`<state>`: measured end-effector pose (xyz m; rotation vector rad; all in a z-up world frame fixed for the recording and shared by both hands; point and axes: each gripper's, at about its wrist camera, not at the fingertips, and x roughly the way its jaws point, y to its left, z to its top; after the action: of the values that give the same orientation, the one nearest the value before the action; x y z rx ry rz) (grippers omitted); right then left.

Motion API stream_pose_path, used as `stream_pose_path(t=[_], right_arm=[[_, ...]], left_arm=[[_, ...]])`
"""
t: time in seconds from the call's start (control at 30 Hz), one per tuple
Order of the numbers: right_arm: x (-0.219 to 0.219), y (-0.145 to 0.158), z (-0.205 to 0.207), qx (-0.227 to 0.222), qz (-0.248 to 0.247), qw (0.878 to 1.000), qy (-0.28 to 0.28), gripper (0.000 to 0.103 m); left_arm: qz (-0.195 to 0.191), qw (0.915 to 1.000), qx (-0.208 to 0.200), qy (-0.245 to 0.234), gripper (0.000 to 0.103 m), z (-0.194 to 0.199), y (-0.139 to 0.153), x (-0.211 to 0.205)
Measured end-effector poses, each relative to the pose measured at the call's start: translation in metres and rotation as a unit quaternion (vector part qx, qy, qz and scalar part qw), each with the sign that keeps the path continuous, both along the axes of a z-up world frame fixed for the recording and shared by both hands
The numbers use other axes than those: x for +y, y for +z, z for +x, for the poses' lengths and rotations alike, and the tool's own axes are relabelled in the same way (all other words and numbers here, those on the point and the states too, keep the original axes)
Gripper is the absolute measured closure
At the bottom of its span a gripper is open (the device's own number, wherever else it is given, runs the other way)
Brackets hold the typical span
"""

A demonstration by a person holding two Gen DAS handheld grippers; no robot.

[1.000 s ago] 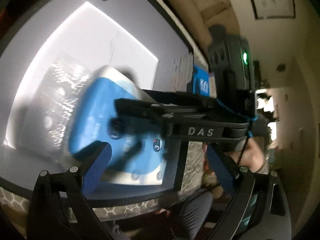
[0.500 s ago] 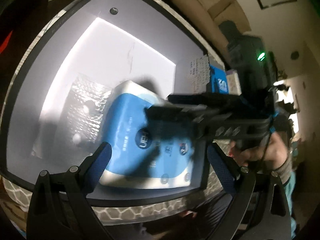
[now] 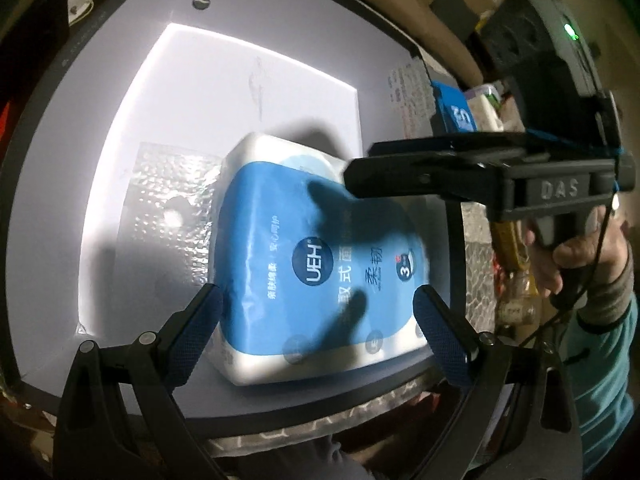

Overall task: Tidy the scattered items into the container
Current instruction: 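Push the tissue pack deeper into the box with the left tool, then withdraw both tools from the box toward the items on the table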

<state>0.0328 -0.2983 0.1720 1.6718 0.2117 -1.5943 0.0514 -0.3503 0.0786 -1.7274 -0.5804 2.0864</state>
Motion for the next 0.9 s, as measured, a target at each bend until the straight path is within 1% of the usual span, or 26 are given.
stream_pose_path(t=[0.1, 0.17, 0.23, 0.3, 0.37, 0.4, 0.5, 0.57, 0.6, 0.63, 0.67, 0.7, 0.73, 0.8, 0.83, 0.9], right_arm=[[-0.002, -0.007, 0.000, -0.014, 0.003, 1.000, 0.001, 0.037], [-0.004, -0.012, 0.001, -0.018, 0.009, 1.000, 0.003, 0.037], [-0.006, -0.015, 0.001, -0.017, 0.015, 1.000, 0.001, 0.035], [-0.006, -0.014, 0.002, -0.013, 0.015, 1.000, 0.000, 0.035], [-0.003, -0.007, 0.001, -0.006, -0.002, 1.000, -0.008, 0.035], [-0.001, 0.000, 0.001, 0.002, -0.014, 1.000, -0.011, 0.035], [0.008, 0.021, 0.002, 0.027, -0.035, 0.999, -0.021, 0.035], [0.017, 0.034, 0.005, 0.042, -0.048, 0.998, -0.026, 0.035], [0.024, 0.041, 0.008, 0.050, -0.057, 0.997, -0.030, 0.031], [0.030, 0.047, 0.011, 0.056, -0.068, 0.996, -0.032, 0.024], [0.037, 0.053, 0.014, 0.057, -0.083, 0.994, -0.036, 0.018], [0.047, 0.059, 0.018, 0.059, -0.100, 0.992, -0.042, 0.011], [0.058, 0.064, 0.022, 0.060, -0.116, 0.990, -0.049, 0.007], [0.079, 0.074, 0.028, 0.066, -0.136, 0.987, -0.062, 0.003], [0.091, 0.079, 0.030, 0.072, -0.143, 0.985, -0.070, 0.001], [0.118, 0.086, 0.040, 0.085, -0.164, 0.980, -0.079, 0.000]], left_arm=[[-0.022, 0.9997, -0.001, -0.010, 0.008, 0.005, 0.004, 0.011], [-0.029, 0.9995, -0.003, -0.010, 0.007, 0.004, 0.003, 0.014], [-0.022, 0.9997, -0.006, -0.005, 0.006, 0.001, 0.001, 0.014], [-0.022, 0.9997, -0.009, -0.009, 0.005, 0.000, 0.000, 0.013], [-0.024, 0.9996, -0.011, -0.007, 0.006, 0.000, 0.002, 0.009], [-0.017, 0.9998, -0.008, 0.000, 0.006, 0.000, 0.004, 0.006], [-0.004, 0.9991, 0.025, 0.035, 0.005, 0.005, 0.016, -0.007], [0.001, 0.9977, 0.038, 0.056, 0.005, 0.007, 0.023, -0.012], [0.002, 0.9966, 0.050, 0.065, 0.004, 0.010, 0.028, -0.013], [0.002, 0.9960, 0.059, 0.068, 0.004, 0.015, 0.033, -0.017], [-0.001, 0.9950, 0.072, 0.069, 0.004, 0.021, 0.039, -0.018], [-0.005, 0.9938, 0.085, 0.071, 0.004, 0.023, 0.044, -0.013], [-0.011, 0.9923, 0.102, 0.070, 0.004, 0.027, 0.050, -0.008], [-0.016, 0.9896, 0.129, 0.061, 0.000, 0.029, 0.060, 0.010], [-0.017, 0.9880, 0.143, 0.055, 0.000, 0.032, 0.065, 0.020], [-0.025, 0.9843, 0.169, 0.045, 0.000, 0.042, 0.075, 0.037]])
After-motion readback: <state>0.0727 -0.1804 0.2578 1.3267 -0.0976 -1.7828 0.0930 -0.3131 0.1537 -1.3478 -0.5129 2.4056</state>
